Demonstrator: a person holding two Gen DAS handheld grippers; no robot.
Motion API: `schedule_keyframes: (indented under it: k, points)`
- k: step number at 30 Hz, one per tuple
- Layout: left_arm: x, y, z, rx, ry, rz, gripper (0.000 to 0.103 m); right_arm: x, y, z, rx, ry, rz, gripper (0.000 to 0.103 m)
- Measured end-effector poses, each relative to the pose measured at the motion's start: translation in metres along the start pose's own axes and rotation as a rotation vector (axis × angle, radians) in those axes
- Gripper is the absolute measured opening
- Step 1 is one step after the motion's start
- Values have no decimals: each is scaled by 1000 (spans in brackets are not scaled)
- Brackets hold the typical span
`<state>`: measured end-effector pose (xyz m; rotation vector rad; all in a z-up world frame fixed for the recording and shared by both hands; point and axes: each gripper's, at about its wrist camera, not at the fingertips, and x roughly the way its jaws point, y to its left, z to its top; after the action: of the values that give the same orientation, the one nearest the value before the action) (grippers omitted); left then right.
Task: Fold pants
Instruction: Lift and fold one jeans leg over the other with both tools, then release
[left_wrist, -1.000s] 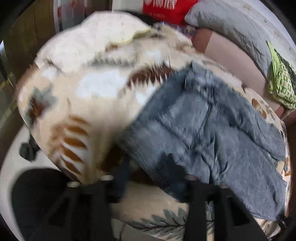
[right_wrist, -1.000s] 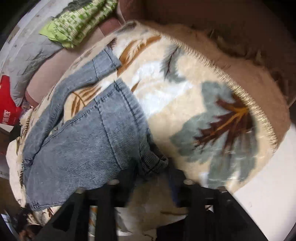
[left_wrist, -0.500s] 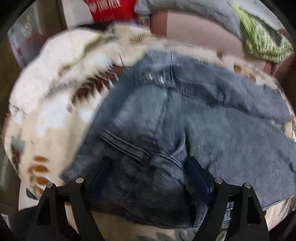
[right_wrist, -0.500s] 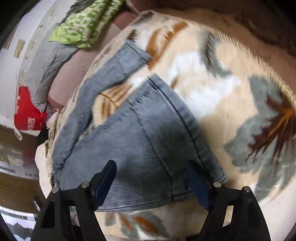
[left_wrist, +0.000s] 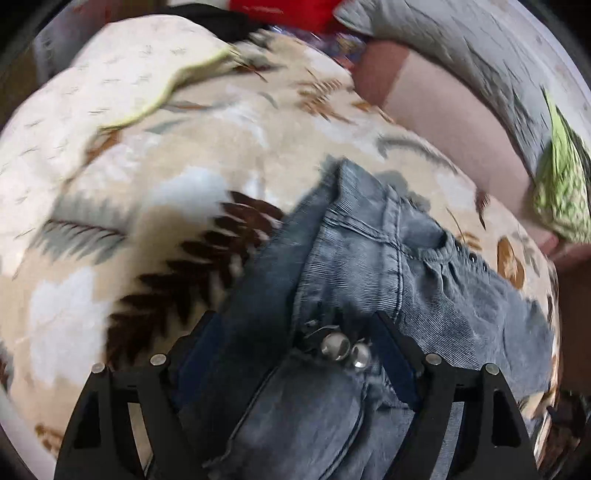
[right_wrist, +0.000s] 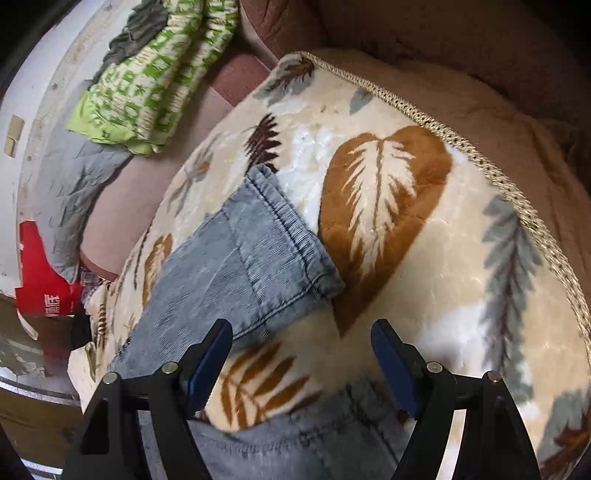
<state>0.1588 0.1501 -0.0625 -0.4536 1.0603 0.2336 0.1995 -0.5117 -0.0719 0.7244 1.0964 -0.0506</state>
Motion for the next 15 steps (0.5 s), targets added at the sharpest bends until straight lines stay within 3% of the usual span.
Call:
schedule_keyframes:
  k: [2,4,11,12,13,14,15]
  points:
    - [10,-4,1,16,22,9,60,4,-6,1,1,6,0,80]
    - [17,-8,1,18,50,-23,35,11,-11,2,6,17,-3,80]
    - [16,-22,8,72,19,42,27,25,-12,13,24,35,-23,76]
    - [14,-22,9,70,13,49,27,27,-10,15,10,41,-45,72]
    - [13,-23,10,69,10,55,27,29,-7,16,-6,47,-70,56]
    - [14,-24,14,69,6,63,27,29,-3,18,-25,46,-94,32]
    - [12,-25,15,73,-2,71,27,28,-2,20,-31,47,-96,22]
